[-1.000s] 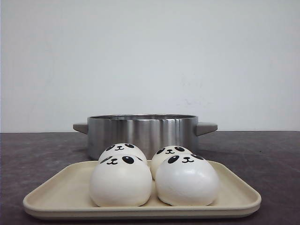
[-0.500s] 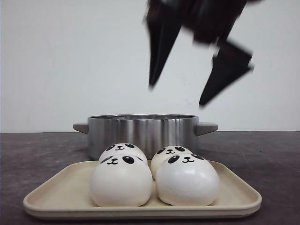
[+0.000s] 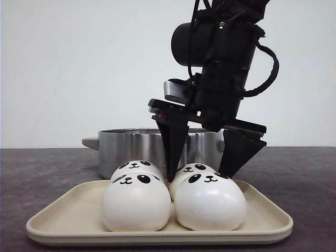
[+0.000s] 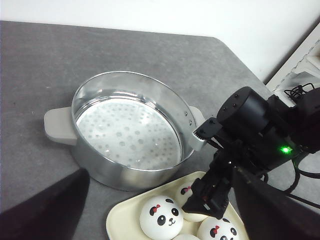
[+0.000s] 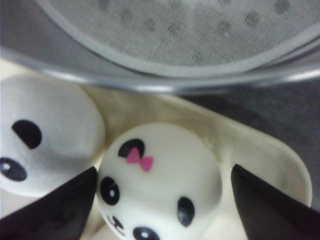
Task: Steam buns
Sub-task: 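Reach the right gripper down and grasp the bun nearest the pot, then lift the bun with the right gripper, lower it into the pot, release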
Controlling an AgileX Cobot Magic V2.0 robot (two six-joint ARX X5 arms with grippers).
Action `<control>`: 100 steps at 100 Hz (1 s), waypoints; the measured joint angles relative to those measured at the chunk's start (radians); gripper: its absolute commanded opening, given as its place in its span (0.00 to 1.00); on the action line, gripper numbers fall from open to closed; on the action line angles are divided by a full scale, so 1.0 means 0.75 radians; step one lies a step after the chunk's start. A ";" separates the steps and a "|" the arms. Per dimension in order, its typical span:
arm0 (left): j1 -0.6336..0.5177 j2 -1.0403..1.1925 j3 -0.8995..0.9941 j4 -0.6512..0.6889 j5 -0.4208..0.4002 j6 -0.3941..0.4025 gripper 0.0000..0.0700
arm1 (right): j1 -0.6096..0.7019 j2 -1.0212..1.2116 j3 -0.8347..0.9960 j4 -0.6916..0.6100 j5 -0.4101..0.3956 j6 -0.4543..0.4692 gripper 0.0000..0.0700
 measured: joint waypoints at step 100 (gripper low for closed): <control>-0.001 0.000 0.000 0.000 -0.066 -0.001 0.80 | 0.009 -0.355 0.562 -0.025 0.183 -0.289 0.01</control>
